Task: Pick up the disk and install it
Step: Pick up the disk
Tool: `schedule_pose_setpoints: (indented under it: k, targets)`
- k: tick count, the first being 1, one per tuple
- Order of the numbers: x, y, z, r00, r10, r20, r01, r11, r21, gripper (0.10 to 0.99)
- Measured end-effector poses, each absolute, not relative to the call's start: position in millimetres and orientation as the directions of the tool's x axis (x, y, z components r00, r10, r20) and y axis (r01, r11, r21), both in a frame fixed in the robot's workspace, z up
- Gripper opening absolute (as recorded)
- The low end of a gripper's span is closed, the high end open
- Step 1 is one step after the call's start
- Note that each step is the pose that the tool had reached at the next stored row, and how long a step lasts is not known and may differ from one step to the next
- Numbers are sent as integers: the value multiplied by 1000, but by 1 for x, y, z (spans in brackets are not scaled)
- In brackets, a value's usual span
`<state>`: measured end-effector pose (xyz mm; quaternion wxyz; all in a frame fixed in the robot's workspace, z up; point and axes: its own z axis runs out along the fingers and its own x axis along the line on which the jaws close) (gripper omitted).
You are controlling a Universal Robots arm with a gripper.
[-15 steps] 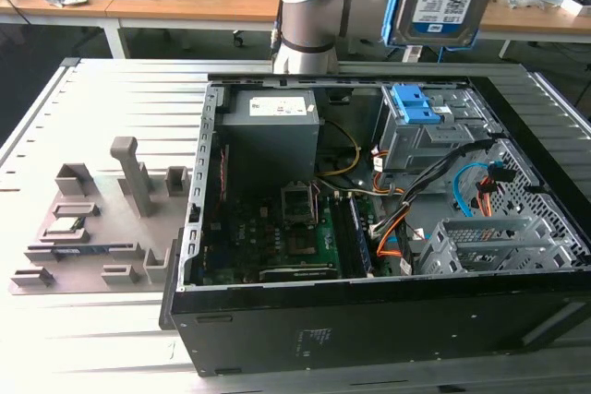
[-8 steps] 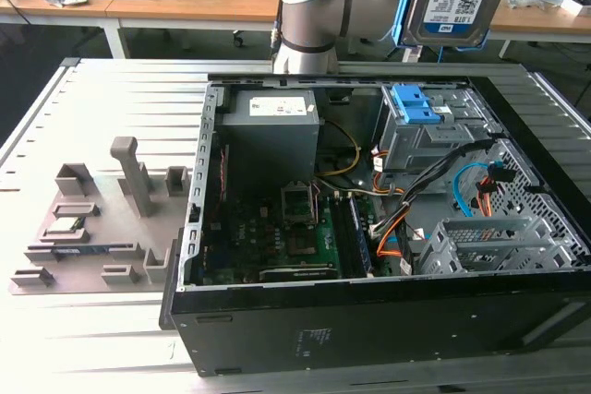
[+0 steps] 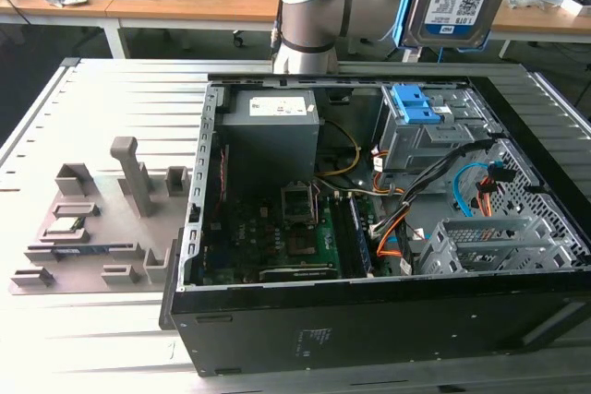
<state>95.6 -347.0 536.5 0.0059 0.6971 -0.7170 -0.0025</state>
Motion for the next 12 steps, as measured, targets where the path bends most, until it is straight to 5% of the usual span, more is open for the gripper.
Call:
schedule_pose_setpoints:
  k: [12]
  targets:
    - [96, -389, 536, -28, -1000, 5, -1000, 28, 12, 365]
